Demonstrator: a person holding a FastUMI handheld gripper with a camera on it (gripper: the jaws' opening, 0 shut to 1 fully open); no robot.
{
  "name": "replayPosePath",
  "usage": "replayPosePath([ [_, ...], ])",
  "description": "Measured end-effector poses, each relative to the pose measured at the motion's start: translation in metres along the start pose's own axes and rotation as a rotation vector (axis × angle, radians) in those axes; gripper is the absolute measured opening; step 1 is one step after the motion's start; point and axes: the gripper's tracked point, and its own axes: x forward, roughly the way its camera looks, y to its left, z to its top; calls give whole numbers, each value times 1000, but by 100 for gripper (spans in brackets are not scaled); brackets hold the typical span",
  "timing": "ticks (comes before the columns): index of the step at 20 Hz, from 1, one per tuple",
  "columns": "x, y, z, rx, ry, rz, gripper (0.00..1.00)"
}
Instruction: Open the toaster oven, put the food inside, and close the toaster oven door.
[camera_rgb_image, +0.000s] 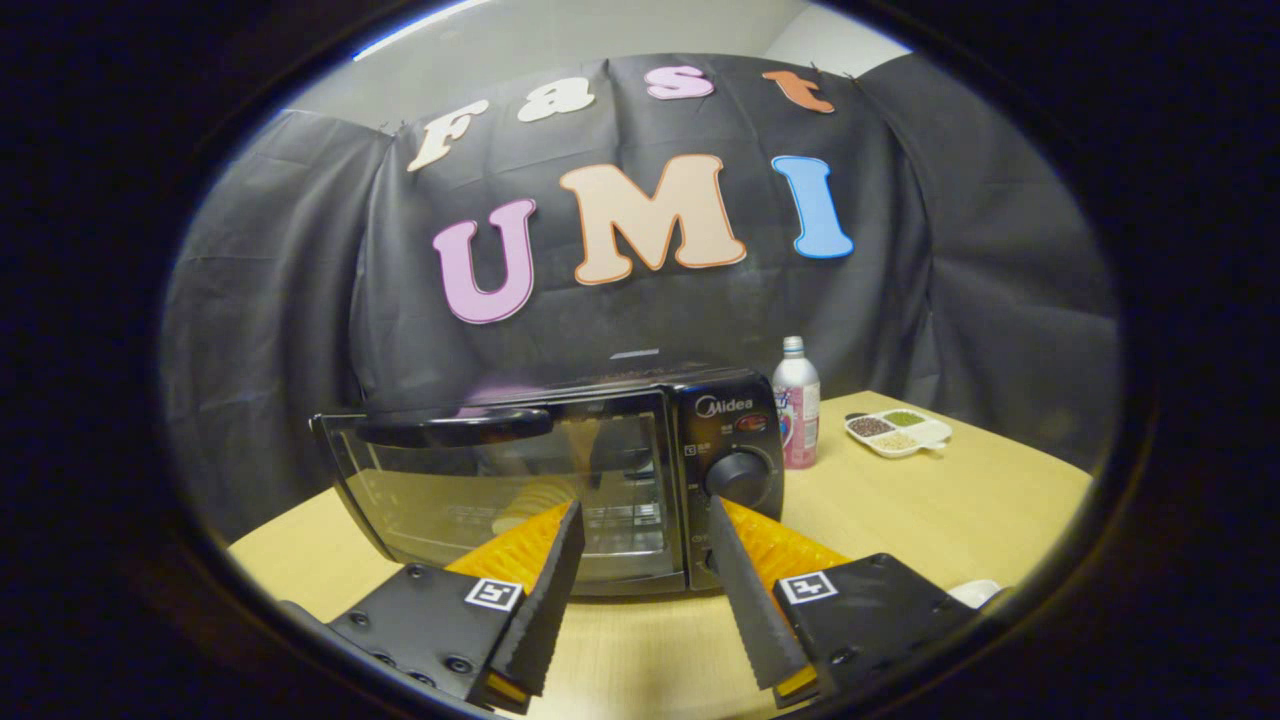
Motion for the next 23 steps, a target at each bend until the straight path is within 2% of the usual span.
replayPosePath([
  [16,-31,-42,35,9,-64,-23,78],
  [19,-37,-61,46,8,-83,-49,77],
  [23,-48,-98,63,-46,-100,-126,77],
])
